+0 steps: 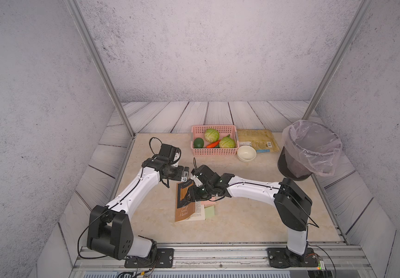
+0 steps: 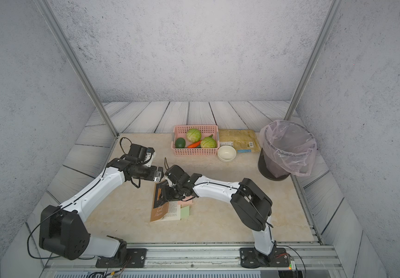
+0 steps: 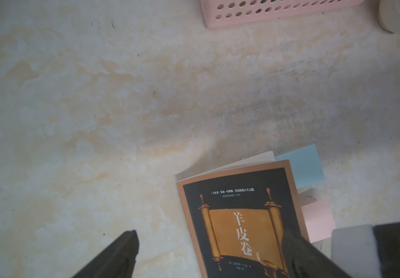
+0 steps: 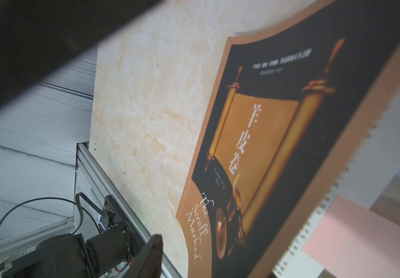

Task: Peel off the used sticky note
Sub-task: Open the book at the center of the board.

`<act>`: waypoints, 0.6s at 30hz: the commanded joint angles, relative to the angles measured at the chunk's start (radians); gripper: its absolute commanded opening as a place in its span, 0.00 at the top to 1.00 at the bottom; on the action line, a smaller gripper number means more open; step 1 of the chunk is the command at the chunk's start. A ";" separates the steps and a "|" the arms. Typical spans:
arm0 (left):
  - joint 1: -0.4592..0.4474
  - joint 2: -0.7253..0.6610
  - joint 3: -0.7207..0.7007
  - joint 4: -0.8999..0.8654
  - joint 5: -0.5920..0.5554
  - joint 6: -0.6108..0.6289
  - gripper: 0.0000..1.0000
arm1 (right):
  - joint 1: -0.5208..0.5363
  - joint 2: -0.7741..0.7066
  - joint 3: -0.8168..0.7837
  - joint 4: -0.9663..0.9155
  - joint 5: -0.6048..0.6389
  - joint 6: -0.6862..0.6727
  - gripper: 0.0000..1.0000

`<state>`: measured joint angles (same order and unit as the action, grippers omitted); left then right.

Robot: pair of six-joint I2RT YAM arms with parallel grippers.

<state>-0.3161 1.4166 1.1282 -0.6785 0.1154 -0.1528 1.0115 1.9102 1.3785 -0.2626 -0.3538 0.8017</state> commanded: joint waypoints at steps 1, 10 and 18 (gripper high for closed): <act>0.006 0.016 0.035 -0.027 0.032 0.014 0.02 | 0.007 -0.038 -0.018 0.042 -0.028 -0.017 0.45; 0.006 0.022 0.079 -0.050 0.118 -0.006 0.02 | 0.016 -0.044 -0.013 0.064 -0.046 -0.052 0.40; 0.006 0.012 0.109 -0.056 0.113 -0.019 0.02 | 0.019 -0.045 -0.019 0.065 -0.039 -0.062 0.39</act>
<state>-0.3065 1.4334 1.1980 -0.7471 0.1768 -0.1577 1.0134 1.8942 1.3724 -0.2131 -0.3683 0.7723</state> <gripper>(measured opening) 0.984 0.608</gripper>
